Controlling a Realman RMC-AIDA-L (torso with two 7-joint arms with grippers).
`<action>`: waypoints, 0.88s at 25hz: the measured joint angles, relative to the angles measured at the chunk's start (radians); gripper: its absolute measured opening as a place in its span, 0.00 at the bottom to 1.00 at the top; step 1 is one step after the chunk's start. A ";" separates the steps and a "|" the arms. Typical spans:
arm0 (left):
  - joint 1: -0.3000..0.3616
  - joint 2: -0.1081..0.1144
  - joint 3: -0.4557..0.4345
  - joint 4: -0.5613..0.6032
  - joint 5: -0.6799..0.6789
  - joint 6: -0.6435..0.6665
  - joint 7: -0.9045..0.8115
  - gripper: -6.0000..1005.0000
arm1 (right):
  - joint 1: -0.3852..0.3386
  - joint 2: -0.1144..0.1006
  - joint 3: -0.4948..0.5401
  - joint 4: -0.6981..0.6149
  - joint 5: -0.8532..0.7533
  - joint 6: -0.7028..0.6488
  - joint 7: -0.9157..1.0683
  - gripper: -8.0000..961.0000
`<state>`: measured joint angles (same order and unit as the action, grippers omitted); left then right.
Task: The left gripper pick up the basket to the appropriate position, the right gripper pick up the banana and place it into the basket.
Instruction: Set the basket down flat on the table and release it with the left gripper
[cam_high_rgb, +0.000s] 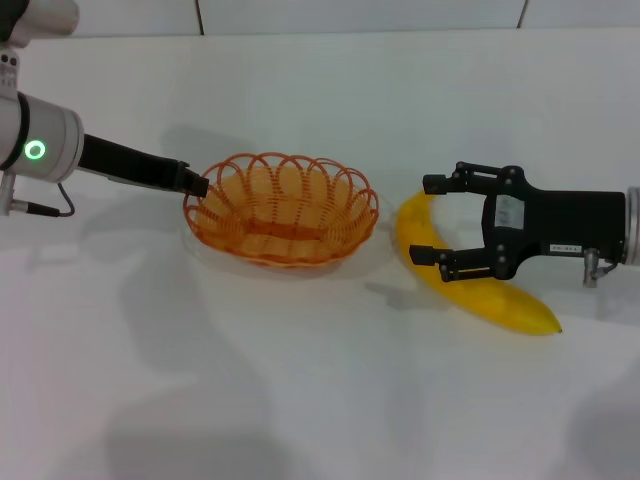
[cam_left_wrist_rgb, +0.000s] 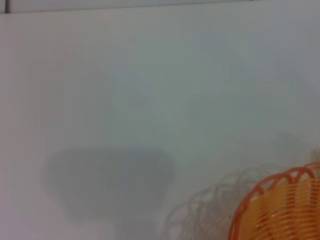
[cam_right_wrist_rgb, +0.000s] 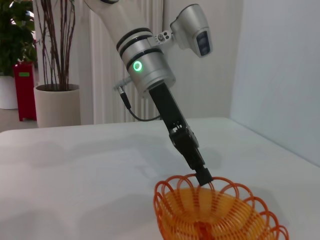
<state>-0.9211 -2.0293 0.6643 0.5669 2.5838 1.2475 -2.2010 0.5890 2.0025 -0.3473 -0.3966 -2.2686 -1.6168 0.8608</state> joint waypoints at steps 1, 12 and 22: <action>-0.001 0.000 0.000 0.000 0.000 -0.002 0.000 0.05 | 0.002 0.000 -0.001 0.000 0.000 -0.003 -0.001 0.91; -0.019 -0.003 0.001 -0.047 0.011 -0.047 0.023 0.05 | 0.010 0.000 0.001 0.000 0.000 -0.008 -0.005 0.91; -0.019 -0.003 0.001 -0.050 0.017 -0.073 0.011 0.05 | 0.011 0.000 0.001 0.001 0.000 -0.006 -0.005 0.91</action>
<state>-0.9402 -2.0319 0.6656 0.5170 2.6005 1.1746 -2.1898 0.6001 2.0026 -0.3467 -0.3957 -2.2687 -1.6229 0.8560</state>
